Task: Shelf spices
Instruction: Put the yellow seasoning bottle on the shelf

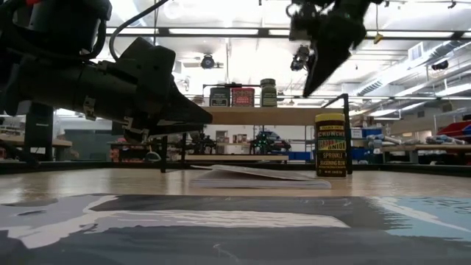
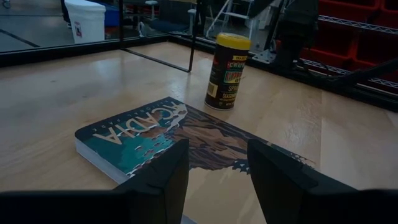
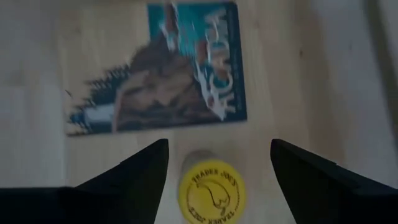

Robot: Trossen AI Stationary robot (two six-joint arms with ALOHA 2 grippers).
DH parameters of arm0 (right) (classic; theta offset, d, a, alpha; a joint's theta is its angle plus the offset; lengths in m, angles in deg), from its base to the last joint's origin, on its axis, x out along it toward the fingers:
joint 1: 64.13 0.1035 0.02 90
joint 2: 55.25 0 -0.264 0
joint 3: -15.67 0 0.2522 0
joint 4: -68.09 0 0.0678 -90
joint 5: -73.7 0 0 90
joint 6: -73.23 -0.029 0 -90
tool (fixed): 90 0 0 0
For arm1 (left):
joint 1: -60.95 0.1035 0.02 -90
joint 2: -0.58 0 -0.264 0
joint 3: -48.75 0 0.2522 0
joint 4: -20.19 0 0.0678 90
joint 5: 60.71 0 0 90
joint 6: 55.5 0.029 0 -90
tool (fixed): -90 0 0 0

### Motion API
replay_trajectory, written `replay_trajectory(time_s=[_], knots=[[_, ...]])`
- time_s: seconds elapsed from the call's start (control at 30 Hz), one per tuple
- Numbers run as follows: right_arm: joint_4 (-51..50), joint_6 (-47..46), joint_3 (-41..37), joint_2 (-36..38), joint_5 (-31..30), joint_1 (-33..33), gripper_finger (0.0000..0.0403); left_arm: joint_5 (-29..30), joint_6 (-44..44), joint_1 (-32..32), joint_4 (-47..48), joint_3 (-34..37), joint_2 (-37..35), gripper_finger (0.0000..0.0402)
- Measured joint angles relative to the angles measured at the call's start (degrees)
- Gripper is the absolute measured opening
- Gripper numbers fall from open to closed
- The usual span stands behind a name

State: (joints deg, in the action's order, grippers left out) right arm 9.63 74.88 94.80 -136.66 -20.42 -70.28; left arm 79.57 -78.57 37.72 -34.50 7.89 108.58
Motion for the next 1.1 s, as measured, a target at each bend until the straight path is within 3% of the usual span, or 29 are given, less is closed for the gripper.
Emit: replay_trajectory(time_s=[0.33, 0.47, 0.57, 0.77, 1.1], knots=[[-11.7, -3.2, 13.5, 0.0, -1.1, 2.4, 0.0266, 0.0, 0.0, 0.0, 0.0, 0.0, 0.0, 0.0167], [-21.7, -4.8, 19.8, 0.0, -1.9, 3.8, 0.0229, 0.0, 0.0, 0.0, 0.0, 0.0, 0.0, 0.0167], [-29.3, -7.4, 23.0, 0.2, -5.2, 4.4, 0.0176, -0.5, 0.0, 0.0, -0.4, 0.0, 0.0, 0.0167], [-29.2, -8.4, 20.3, 0.4, -5.8, 5.1, 0.0022, -0.5, 0.1, 0.0, -0.8, 0.0, 0.0, 0.0167], [-24.3, -3.5, 9.6, 0.3, -5.5, 4.2, 0.0004, -0.9, 0.2, 0.0, -1.0, 0.0, 0.0, 0.0167]])
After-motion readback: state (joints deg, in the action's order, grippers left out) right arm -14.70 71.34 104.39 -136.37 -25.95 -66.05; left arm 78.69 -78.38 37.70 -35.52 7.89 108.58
